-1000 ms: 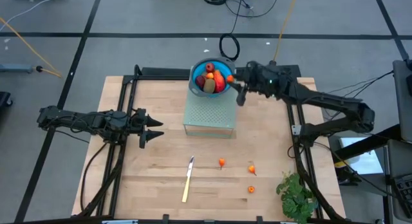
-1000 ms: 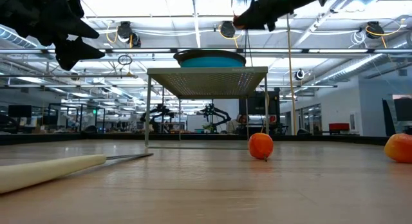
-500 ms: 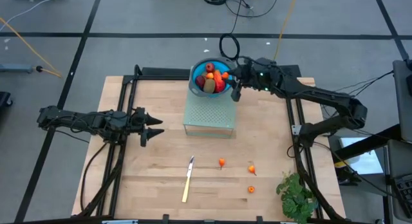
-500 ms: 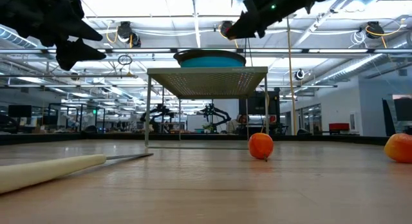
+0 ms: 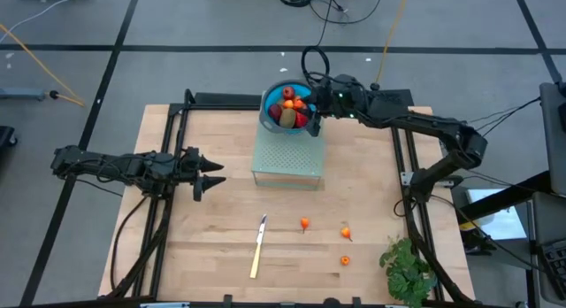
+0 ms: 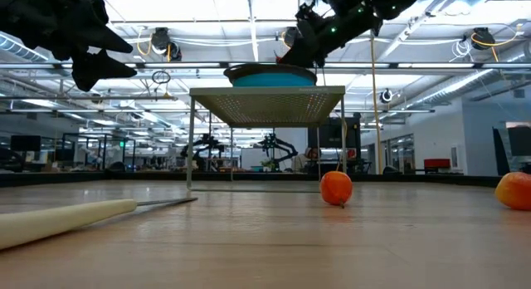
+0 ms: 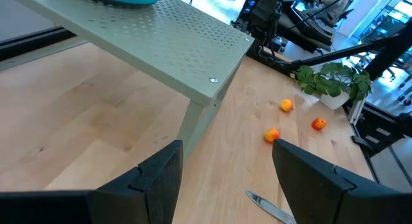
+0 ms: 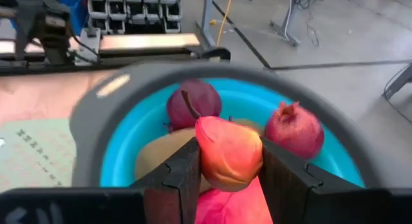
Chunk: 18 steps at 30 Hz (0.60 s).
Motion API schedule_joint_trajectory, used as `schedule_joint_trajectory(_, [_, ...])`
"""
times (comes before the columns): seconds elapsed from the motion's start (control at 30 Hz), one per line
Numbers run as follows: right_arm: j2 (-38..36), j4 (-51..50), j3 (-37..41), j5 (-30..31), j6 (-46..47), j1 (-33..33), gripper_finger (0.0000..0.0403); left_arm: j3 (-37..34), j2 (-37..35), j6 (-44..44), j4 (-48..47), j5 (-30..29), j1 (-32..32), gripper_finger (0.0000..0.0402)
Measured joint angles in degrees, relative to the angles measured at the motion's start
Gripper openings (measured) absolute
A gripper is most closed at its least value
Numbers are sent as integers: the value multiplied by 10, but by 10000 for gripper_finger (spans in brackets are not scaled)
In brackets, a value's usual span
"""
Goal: Pick & Place Fruit
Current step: Put the peach into the blue strainer bowl on the shelf
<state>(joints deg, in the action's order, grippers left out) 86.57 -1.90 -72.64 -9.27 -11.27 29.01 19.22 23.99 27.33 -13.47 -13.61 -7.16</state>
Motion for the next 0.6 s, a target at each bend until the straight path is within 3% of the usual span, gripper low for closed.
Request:
schedule_joint_trajectory(0.33, [12, 2, 0, 3, 48, 6, 128, 0, 0, -3, -1, 0, 0, 241])
schedule_joint_trajectory(0.5, [12, 6, 0, 50, 56, 5, 128, 0, 0, -6, -2, 0, 0, 241])
schedule_joint_trajectory(0.6, [12, 4, 0, 46, 63, 6, 128, 0, 0, -6, -2, 0, 0, 241])
